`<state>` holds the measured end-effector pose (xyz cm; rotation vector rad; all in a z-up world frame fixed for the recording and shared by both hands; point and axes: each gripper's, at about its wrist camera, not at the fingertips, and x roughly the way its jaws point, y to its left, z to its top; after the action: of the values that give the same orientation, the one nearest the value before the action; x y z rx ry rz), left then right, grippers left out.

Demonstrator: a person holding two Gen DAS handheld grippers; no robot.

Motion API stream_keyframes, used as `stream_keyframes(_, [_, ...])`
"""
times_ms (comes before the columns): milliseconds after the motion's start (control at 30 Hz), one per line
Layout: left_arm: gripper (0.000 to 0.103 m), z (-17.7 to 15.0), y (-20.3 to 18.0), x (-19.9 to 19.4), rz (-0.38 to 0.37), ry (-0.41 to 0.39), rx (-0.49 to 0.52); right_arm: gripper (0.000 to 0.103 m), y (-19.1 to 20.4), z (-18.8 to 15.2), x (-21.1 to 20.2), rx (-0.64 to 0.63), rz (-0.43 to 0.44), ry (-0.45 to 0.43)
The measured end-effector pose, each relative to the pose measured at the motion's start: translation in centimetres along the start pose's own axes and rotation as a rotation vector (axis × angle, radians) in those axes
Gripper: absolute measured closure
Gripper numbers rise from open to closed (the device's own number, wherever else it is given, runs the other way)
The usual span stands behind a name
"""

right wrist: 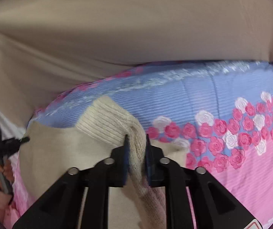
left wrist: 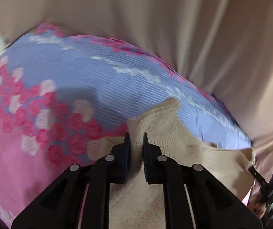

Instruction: Fold small clothes

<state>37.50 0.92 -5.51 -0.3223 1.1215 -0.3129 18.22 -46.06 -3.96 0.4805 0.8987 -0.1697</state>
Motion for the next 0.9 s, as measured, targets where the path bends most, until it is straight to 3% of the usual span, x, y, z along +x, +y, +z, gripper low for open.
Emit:
stream_keyframes(33, [0.086, -0.2, 0.4, 1.0, 0.031, 0.015, 0.000, 0.066, -1.1, -0.4, 2.3, 0.004, -0.086, 0.062])
stream_keyframes(100, [0.083, -0.8, 0.6, 3.8, 0.089, 0.089, 0.031, 0.069, -2.4, -1.2, 4.5, 0.041, -0.191, 0.151])
stream_keyframes(133, [0.084, -1.5, 0.8, 4.6, 0.162, 0.126, 0.039, 0.069, -3.1, -1.9, 4.1, 0.101, -0.151, 0.154])
stream_keyframes(200, [0.078, -2.4, 1.0, 2.8, 0.111, 0.088, 0.020, 0.063, -3.5, -3.1, 1.8, 0.159, -0.091, 0.117])
stream_keyframes(267, [0.051, -3.9, 1.3, 0.6, 0.088, 0.045, 0.009, 0.058, -3.4, -5.2, -0.6, 0.166, -0.074, 0.109])
stream_keyframes(367, [0.045, -7.1, 1.7, -2.2, 0.101, 0.010, 0.033, 0.049, -2.9, -8.8, -2.2, 0.145, -0.087, 0.153])
stream_keyframes(567, [0.032, -13.4, 4.1, -2.2, 0.121, 0.106, -0.066, 0.041, -2.9, -14.9, -1.0, 0.254, -0.033, 0.264])
stream_keyframes(633, [0.032, -14.7, 5.5, -1.7, 0.063, 0.152, -0.162, 0.040, -3.1, -15.5, -0.5, 0.328, -0.011, 0.247])
stream_keyframes(667, [0.034, -15.2, 5.9, -1.4, 0.045, 0.163, -0.198, 0.046, -3.0, -15.4, -0.5, 0.340, 0.010, 0.228])
stream_keyframes(700, [0.036, -15.4, 6.0, -1.6, 0.043, 0.148, -0.215, 0.071, -2.9, -15.4, -0.4, 0.348, 0.033, 0.228])
stream_keyframes(767, [0.075, -15.3, 5.9, -1.6, 0.015, 0.164, -0.208, 0.077, -3.1, -14.9, -0.4, 0.387, 0.066, 0.241])
stream_keyframes(900, [0.086, -14.4, 5.6, -5.1, -0.039, 0.158, -0.213, 0.081, -2.1, -13.2, -4.7, 0.312, 0.084, 0.216])
